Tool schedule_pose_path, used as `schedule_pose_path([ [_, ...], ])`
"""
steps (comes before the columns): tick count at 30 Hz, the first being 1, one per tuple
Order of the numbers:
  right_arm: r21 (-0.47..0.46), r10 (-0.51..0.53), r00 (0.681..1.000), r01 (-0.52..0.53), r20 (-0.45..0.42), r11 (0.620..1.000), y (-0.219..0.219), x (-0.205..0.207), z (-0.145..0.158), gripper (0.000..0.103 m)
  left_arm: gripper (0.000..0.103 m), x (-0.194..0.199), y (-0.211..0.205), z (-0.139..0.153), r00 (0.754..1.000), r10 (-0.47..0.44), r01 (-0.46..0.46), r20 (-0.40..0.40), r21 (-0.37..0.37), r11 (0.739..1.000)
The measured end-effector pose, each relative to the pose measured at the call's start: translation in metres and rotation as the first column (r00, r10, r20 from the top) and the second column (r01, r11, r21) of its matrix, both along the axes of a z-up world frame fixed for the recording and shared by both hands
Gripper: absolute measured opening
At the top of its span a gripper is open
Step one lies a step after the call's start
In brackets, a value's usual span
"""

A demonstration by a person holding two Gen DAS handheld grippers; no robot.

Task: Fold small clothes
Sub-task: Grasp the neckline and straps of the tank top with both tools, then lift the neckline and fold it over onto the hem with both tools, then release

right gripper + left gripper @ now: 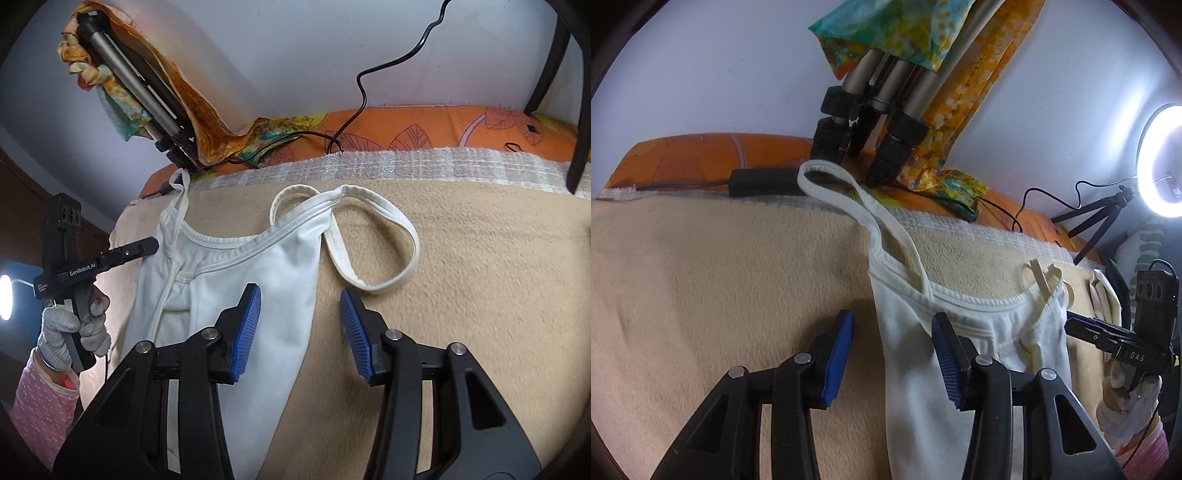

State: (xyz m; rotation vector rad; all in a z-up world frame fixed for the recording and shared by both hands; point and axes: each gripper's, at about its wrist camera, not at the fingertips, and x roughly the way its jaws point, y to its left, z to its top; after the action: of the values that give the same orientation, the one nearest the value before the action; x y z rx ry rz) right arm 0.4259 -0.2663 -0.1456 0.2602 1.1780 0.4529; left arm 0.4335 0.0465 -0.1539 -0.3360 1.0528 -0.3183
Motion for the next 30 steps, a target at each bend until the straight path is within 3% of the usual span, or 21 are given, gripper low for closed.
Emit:
schedule_pose_path([
  [6,0.02,0.017,0.999,-0.017,0.027,1.0,0.006,0.015,-0.005,0.046,0.052,0.013,-0.01,-0.002,0.999,-0.023,0.023,0.03,0.004,1.0],
  [9,0.022,0.034,0.999,-0.035,0.034,0.999,0.014,0.022,-0.009,0.035,0.048,0.013,-0.018,-0.002,0.998,-0.036,0.034,0.052,0.034,0.999],
  [13,0.011,0.059,0.997,-0.06,0.042,0.998,0.025,0.024,-0.012,0.015,0.016,0.015,-0.017,-0.005,0.999,-0.013,0.011,0.049,0.052,0.999],
  [14,0.01,0.063,0.997,-0.064,0.041,0.998,0.027,0.024,-0.012,0.01,0.003,0.016,-0.015,-0.007,0.999,-0.008,0.007,0.044,0.038,0.999],
  [15,0.007,0.066,0.997,-0.066,0.042,0.998,0.028,0.024,-0.012,0.01,0.002,0.017,-0.012,-0.008,0.999,0.002,-0.003,0.039,0.023,1.0],
  [30,-0.001,0.08,0.985,-0.081,0.154,0.997,0.029,-0.002,0.039,0.006,0.001,-0.022,-0.005,0.039,0.989,0.016,-0.009,0.146,-0.051,0.999],
])
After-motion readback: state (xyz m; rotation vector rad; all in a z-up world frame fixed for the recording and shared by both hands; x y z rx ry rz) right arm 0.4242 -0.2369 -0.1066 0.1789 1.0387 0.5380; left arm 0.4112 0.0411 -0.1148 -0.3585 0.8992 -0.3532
